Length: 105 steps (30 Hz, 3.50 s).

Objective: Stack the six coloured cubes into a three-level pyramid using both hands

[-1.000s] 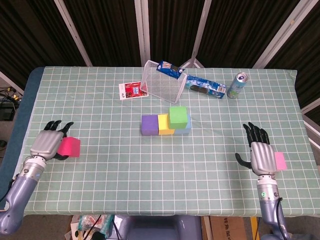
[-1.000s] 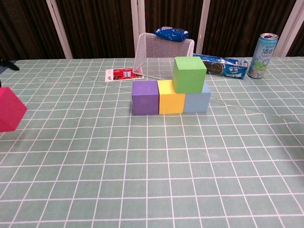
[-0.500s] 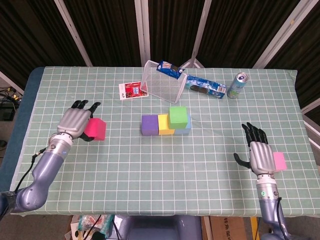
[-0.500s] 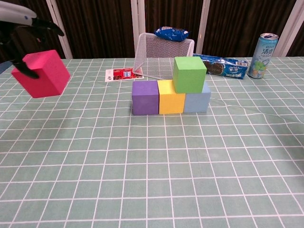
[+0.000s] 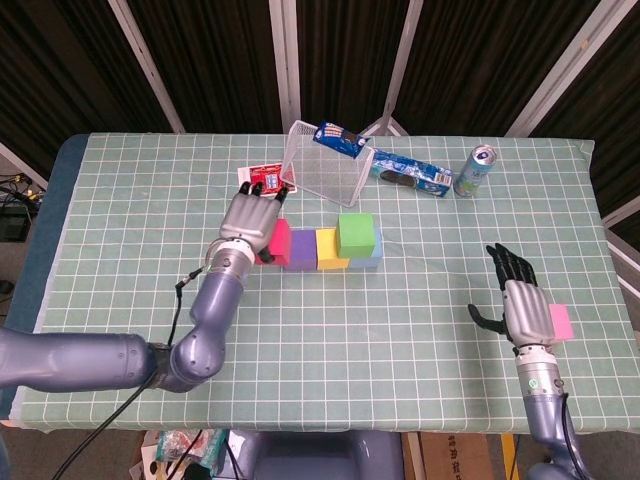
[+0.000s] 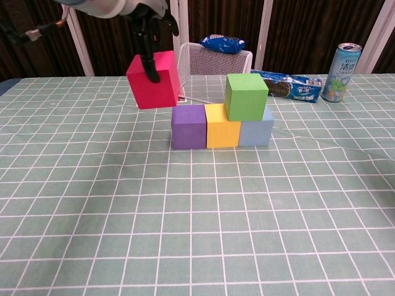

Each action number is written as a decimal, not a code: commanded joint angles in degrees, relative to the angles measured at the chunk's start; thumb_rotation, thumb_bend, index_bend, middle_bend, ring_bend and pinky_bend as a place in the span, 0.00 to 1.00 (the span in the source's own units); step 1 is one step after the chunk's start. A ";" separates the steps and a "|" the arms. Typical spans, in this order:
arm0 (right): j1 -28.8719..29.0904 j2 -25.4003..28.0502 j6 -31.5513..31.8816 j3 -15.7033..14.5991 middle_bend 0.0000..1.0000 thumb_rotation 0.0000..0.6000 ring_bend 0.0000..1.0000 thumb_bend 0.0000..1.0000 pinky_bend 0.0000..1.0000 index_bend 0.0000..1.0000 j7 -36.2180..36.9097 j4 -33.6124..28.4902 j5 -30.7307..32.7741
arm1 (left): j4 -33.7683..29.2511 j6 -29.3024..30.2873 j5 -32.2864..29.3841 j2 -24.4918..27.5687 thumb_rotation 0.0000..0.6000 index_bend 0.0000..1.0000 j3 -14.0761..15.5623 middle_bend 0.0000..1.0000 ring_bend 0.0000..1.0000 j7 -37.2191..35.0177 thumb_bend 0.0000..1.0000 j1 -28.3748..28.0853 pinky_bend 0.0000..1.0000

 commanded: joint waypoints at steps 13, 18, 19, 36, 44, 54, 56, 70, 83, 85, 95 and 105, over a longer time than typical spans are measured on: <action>-0.88 2.50 -1.84 1.13 0.00 1.00 0.00 0.32 0.00 0.00 5.30 -0.51 0.10 | 13.31 4.09 -7.08 -10.43 1.00 0.01 -3.40 0.45 0.05 9.56 0.25 -8.60 0.05; -1.06 2.77 -2.07 1.35 0.00 1.00 0.00 0.32 0.00 0.00 6.19 -0.56 0.21 | 16.31 3.48 -6.96 -12.42 1.00 0.01 -4.54 0.44 0.05 11.00 0.25 -9.48 0.05; -1.07 2.80 -2.15 1.36 0.00 1.00 0.00 0.32 0.00 0.00 6.32 -0.58 0.21 | 16.74 3.31 -6.73 -12.75 1.00 0.01 -4.65 0.44 0.05 11.20 0.25 -9.57 0.05; -0.77 2.37 -3.64 1.11 0.00 1.00 0.00 0.32 0.00 0.00 6.59 -0.13 0.58 | 25.69 1.69 -6.52 -18.02 1.00 0.01 -7.71 0.44 0.05 13.42 0.25 -9.83 0.05; -0.72 2.35 -4.18 1.27 0.00 1.00 0.00 0.32 0.00 0.00 7.19 0.28 0.94 | 30.38 -0.12 -6.64 -20.74 1.00 0.01 -9.66 0.43 0.05 14.73 0.25 -10.53 0.05; -0.53 1.92 -5.13 1.12 0.00 1.00 0.00 0.32 0.00 0.00 7.55 1.22 1.45 | 35.19 -1.39 -7.82 -23.97 1.00 0.00 -11.67 0.41 0.05 18.29 0.25 -12.02 0.05; -0.52 2.02 -5.30 1.17 0.00 1.00 0.00 0.32 0.00 0.00 7.79 1.26 1.48 | 35.91 -1.48 -7.77 -24.40 1.00 0.00 -12.09 0.41 0.05 18.62 0.25 -12.11 0.05; -0.56 2.18 -5.87 1.03 0.00 1.00 0.00 0.32 0.00 0.00 8.47 0.97 1.35 | 38.36 -2.04 -7.06 -25.97 1.00 0.00 -14.57 0.40 0.05 19.72 0.25 -11.69 0.05; -0.44 2.05 -6.39 0.98 0.00 1.00 0.00 0.32 0.00 0.00 8.59 1.34 1.73 | 40.91 -2.82 -6.07 -27.69 1.00 0.00 -15.89 0.40 0.05 20.58 0.25 -11.87 0.05; -0.43 2.04 -6.45 0.97 0.00 1.00 0.00 0.32 0.00 0.00 8.57 1.38 1.80 | 41.25 -2.82 -6.12 -27.93 1.00 0.00 -16.06 0.39 0.05 20.69 0.25 -11.89 0.05; -0.28 1.88 -6.92 0.82 0.00 1.00 0.00 0.32 0.00 0.00 8.47 1.68 1.97 | 42.84 -3.51 -5.13 -28.98 1.00 0.00 -17.04 0.39 0.05 20.86 0.25 -12.12 0.05; -0.28 1.92 -7.09 0.83 0.00 1.00 0.00 0.32 0.00 0.00 8.66 1.74 2.11 | 43.58 -3.51 -4.76 -29.76 1.00 0.00 -17.85 0.38 0.05 21.25 0.25 -12.15 0.05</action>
